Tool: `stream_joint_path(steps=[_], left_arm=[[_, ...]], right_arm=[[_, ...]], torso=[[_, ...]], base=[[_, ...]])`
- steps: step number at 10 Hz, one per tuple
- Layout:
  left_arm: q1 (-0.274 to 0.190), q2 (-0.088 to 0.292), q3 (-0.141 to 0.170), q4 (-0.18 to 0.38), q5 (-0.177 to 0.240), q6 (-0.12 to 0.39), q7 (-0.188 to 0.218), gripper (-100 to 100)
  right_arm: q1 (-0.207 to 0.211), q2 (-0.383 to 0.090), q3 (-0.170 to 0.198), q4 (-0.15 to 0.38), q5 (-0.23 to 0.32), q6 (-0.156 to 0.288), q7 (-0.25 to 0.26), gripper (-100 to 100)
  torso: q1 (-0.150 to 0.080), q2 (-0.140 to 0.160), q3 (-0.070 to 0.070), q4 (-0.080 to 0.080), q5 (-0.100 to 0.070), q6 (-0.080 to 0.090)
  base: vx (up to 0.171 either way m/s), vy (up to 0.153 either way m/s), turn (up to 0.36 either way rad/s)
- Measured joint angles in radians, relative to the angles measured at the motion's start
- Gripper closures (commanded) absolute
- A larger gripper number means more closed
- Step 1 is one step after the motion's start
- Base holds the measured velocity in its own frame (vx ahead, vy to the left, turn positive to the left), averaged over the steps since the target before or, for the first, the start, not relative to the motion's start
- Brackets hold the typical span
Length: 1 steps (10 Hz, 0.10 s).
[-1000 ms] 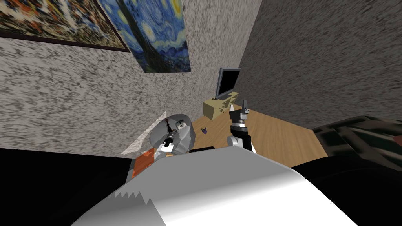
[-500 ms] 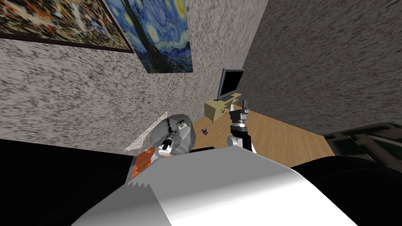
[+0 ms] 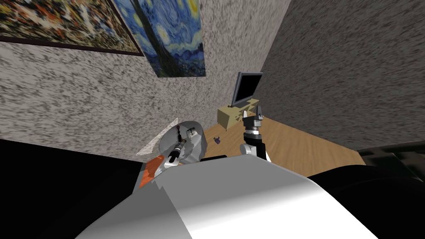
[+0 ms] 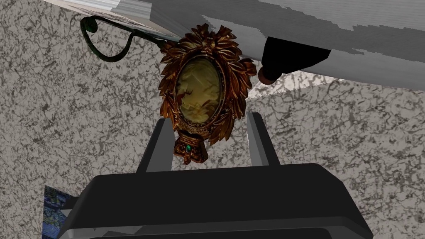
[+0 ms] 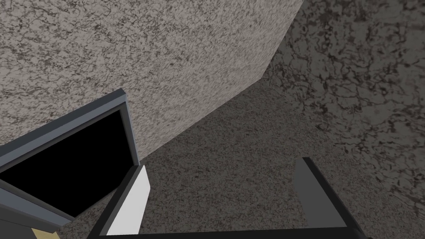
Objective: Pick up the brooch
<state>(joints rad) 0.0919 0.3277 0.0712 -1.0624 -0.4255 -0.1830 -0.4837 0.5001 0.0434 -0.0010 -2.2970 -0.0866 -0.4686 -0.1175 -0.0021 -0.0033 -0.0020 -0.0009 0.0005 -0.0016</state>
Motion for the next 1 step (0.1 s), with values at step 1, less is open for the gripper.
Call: stream_joint_path(steps=[1], left_arm=[[0.002,0.001,-0.002,-0.002,0.0,0.0,0.002,0]], right_arm=[[0.0,0.0,0.0,0.0,0.0,0.0,0.0,0]], torso=[[0.001,0.001,0.001,0.0,0.0,0.001]], base=[[0.0,0.0,0.0]])
